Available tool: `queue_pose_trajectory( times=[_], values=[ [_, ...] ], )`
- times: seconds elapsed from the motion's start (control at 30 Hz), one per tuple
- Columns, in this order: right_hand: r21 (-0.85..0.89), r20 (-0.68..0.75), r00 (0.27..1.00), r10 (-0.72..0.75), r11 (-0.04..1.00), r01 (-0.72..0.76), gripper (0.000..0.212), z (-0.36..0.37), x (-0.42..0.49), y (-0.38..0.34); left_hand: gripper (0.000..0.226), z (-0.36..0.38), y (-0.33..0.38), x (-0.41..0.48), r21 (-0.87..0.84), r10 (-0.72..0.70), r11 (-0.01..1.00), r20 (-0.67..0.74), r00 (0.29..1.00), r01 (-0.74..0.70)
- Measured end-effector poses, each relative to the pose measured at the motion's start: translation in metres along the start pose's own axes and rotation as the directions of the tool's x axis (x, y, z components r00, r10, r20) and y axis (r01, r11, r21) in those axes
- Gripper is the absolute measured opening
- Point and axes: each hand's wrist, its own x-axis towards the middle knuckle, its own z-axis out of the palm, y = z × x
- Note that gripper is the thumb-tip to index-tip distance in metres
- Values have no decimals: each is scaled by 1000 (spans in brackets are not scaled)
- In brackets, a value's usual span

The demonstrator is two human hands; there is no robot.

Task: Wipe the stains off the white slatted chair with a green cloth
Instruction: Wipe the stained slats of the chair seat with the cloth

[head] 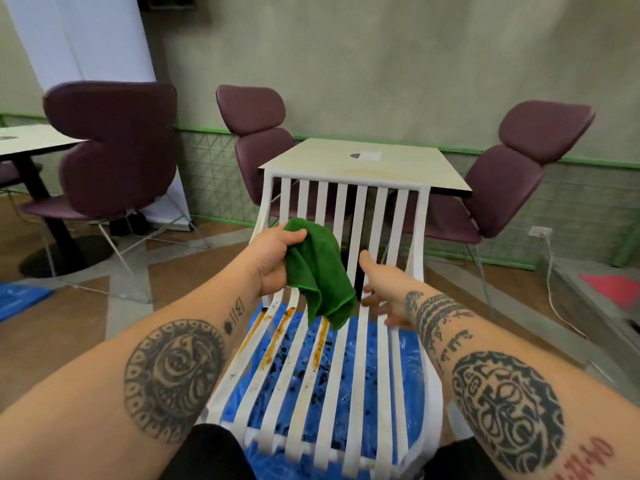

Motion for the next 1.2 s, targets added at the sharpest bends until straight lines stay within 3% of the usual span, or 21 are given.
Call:
queue_pose_trajectory(
  times=[0.1, 0.2, 0.27, 0.37, 0.47, 0.63, 0.7, 0.8, 0.87, 0.97, 1.03, 1.07, 1.1, 1.2],
  values=[
    [179, 224, 974, 38, 981, -80, 96, 17, 5, 13, 33, 4, -8, 2, -21, 1, 1000, -15, 1000, -2],
    [481, 81, 993, -83, 876, 34, 61, 27, 6, 6, 32, 7, -17, 1, -55, -25, 998, -66, 997, 22],
    [569, -31, 990, -141, 811, 133, 46, 27, 5, -4, 30, 6, -22, 2, -77, -14, 997, -118, 993, 4],
    [393, -161, 961, -224, 879, 271, 67, 19, 8, -7, 23, -1, -25, 4, -46, 30, 998, -197, 980, -39],
    [219, -243, 912, -330, 897, 383, 30, 6, 6, -6, 21, -12, -26, 4, 8, 61, 998, -205, 977, -61],
    [196, -296, 887, -355, 886, 420, 36, 3, 7, -6, 19, -11, -28, 6, 326, 174, 941, -236, 956, -90],
    [179, -321, 874, -364, 883, 433, 39, 6, 7, -4, 29, -7, -28, 7, 445, 229, 891, -268, 936, -91],
    [129, -361, 838, -409, 869, 479, 43, 11, 8, 2, 74, -10, -30, 8, 526, 236, 846, -229, 944, -84],
    [109, -387, 825, -412, 868, 485, 45, 13, 9, 8, 78, -16, -31, 7, 612, 225, 787, -165, 960, -80],
    [22, -371, 820, -436, 879, 477, 46, 17, 10, 18, 27, -22, -29, 1, 854, 291, 515, -89, 953, -78],
    [11, -344, 831, -436, 884, 468, 48, 19, 14, 23, 17, -26, -28, -2, 935, 320, 348, -53, 946, -66],
    [53, -329, 848, -415, 889, 455, 47, 20, 17, 24, 18, -28, -29, -1, 943, 337, 325, -48, 940, -68],
    [164, -293, 877, -381, 884, 439, 46, 21, 20, 25, 20, -31, -30, 1, 931, 350, 355, -46, 936, -87],
    [552, -91, 932, -352, 761, 341, 34, 20, 24, 24, 20, -36, -34, 8, 711, 271, 692, -96, 958, -124]
  ],
)
